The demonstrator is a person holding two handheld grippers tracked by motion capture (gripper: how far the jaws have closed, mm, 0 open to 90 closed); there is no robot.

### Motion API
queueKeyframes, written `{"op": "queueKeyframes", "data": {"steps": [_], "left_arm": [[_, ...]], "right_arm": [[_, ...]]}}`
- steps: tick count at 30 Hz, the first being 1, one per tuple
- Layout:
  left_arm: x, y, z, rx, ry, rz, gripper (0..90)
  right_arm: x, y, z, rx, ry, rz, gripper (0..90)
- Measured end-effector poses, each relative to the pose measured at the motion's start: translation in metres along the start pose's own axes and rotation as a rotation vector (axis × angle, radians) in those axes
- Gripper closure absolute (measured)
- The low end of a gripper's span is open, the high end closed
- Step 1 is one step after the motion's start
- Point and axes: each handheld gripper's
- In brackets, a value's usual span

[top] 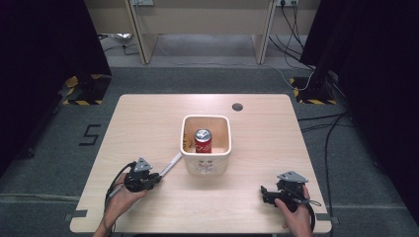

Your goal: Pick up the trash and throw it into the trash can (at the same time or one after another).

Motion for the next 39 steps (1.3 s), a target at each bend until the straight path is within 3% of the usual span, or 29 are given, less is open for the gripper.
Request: {"op": "queueKeyframes", "data": {"steps": [22,36,39], "left_arm": [[-0.011,-0.019,-0.01,0.013,-0.038,0.064,79.2],[-0.039,-0.053,-0.016,0.023,-0.029,0.149,79.1],[-0.044,-0.06,-0.018,0.006,-0.018,0.154,79.1]], "right_arm": [[0.0,0.0,0.0,0.0,0.0,0.0,0.7],[0.0,0.0,0.0,0.001,0.001,0.0,0.6],[0.0,0.0,0.0,0.0,0.0,0.0,0.6]]}}
Point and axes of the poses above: each handheld gripper's, and its own axes: y roughly forward along the jaws, x roughly out of its underside, z roughly to its right, and after that the axes turned 10 degrees about -y, right-handed
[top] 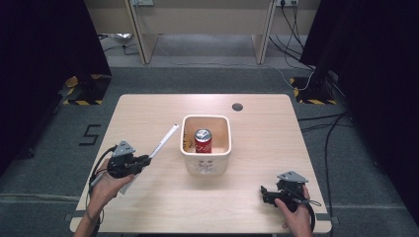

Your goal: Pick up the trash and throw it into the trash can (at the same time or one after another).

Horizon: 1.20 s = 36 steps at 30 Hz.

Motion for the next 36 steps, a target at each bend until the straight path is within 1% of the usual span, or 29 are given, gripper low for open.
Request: {"op": "queueKeyframes", "data": {"steps": [7,10,12,14,18,22,27,31,36], "left_arm": [[-0.014,-0.012,0.001,-0.014,0.019,0.031,79.1],[-0.021,-0.016,0.001,0.006,0.014,0.042,79.1],[-0.027,-0.019,0.001,0.001,0.022,0.048,79.1],[-0.033,-0.022,0.002,0.013,0.021,0.06,79.1],[-0.045,-0.028,0.007,0.027,0.031,0.082,79.1],[-0.059,-0.033,0.016,0.061,0.045,0.105,79.1],[-0.077,-0.033,0.033,0.078,0.089,0.117,79.0],[-0.093,-0.027,0.05,0.102,0.125,0.124,79.1],[-0.108,-0.016,0.068,0.128,0.152,0.122,79.1]], "right_arm": [[0.0,0.0,0.0,0.0,0.0,0.0,0.6],[0.0,0.0,0.0,0.0,0.001,0.0,0.6],[0.0,0.0,0.0,-0.001,0.0,0.0,0.6],[0.0,0.0,0.0,0.0,0.0,0.0,0.6],[0.0,0.0,0.0,0.0,0.001,0.0,0.6],[0.0,0.0,0.0,0.001,0.0,0.001,0.6],[0.0,0.0,0.0,0.0,0.001,0.0,0.6],[0.0,0.0,0.0,0.0,0.0,0.001,0.6],[0.0,0.0,0.0,0.0,0.001,0.0,0.6]]}}
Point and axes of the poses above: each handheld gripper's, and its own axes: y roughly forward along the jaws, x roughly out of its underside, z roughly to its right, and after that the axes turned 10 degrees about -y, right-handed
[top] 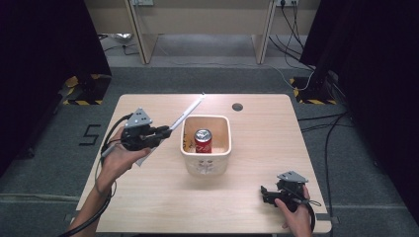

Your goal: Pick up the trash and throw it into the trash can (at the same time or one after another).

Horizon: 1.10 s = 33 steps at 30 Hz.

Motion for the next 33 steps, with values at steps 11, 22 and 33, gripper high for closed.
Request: {"op": "queueKeyframes", "data": {"steps": [11,22,33], "left_arm": [[-0.023,0.026,0.015,0.047,0.005,0.002,79.0],[-0.039,0.049,0.022,0.071,-0.004,0.005,79.0],[-0.048,0.078,0.032,0.097,-0.01,0.007,79.0]], "right_arm": [[0.0,0.0,0.0,-0.001,-0.003,-0.002,0.6],[0.0,0.0,0.0,-0.001,-0.003,-0.001,0.6],[0.0,0.0,0.0,0.0,-0.003,0.001,0.6]]}}
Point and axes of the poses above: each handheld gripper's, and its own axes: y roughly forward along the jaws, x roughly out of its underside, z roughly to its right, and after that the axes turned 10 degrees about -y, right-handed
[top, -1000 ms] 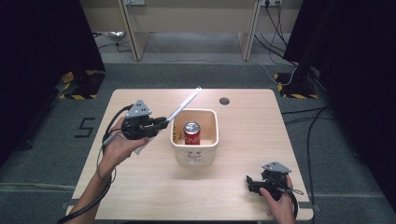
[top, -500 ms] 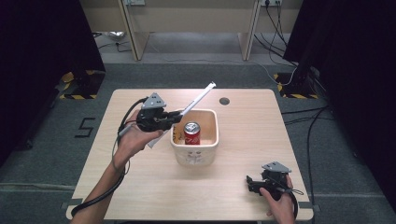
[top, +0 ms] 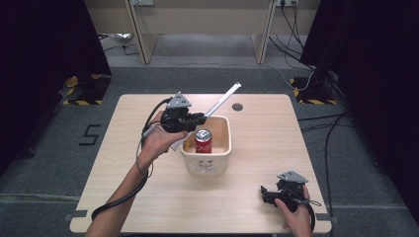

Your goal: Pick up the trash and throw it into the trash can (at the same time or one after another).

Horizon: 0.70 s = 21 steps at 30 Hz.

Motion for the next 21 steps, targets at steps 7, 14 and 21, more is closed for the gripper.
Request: {"op": "queueKeyframes", "data": {"steps": [7,14,21], "left_arm": [[-0.002,0.015,0.0,0.007,-0.018,0.002,79.0],[-0.003,0.027,0.002,0.011,-0.028,0.004,79.0],[-0.004,0.037,0.007,0.02,-0.02,-0.001,78.9]], "right_arm": [[0.0,0.0,0.0,-0.001,0.0,0.0,0.6],[0.0,0.0,0.0,-0.002,-0.004,0.001,0.6],[0.0,0.0,0.0,-0.003,-0.005,0.001,0.6]]}}
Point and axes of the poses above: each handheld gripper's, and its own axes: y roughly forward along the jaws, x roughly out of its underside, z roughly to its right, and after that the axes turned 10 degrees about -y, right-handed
